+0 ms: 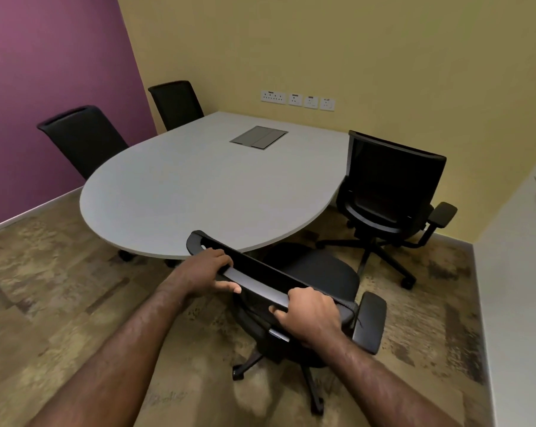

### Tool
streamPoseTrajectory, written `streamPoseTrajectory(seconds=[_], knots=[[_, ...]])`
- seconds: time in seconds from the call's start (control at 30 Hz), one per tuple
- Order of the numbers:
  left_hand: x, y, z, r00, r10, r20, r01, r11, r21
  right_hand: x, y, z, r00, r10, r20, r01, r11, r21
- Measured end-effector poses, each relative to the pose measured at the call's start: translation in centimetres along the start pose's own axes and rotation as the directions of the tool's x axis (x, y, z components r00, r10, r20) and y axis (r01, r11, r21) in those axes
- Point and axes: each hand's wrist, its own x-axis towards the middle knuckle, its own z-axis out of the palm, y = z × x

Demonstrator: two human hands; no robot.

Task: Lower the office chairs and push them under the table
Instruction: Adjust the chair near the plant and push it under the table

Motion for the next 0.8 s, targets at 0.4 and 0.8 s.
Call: streamPoseTrajectory(seconds=[0.4,0.8], knots=[[0.5,7.7,2.8,0.991,0.060,-0.122,-0.046,0.992,0.116,-0.5,12.5,-3.0,0.969,-0.235,0.072,0.243,0.961,-0.134],[3.2,17.0,4.3,0.976,-0.105,-0.191,0.143,0.970,0.198,4.8,22.2,-6.0,0.946,-0.279,0.167,0.312,0.923,-0.227]])
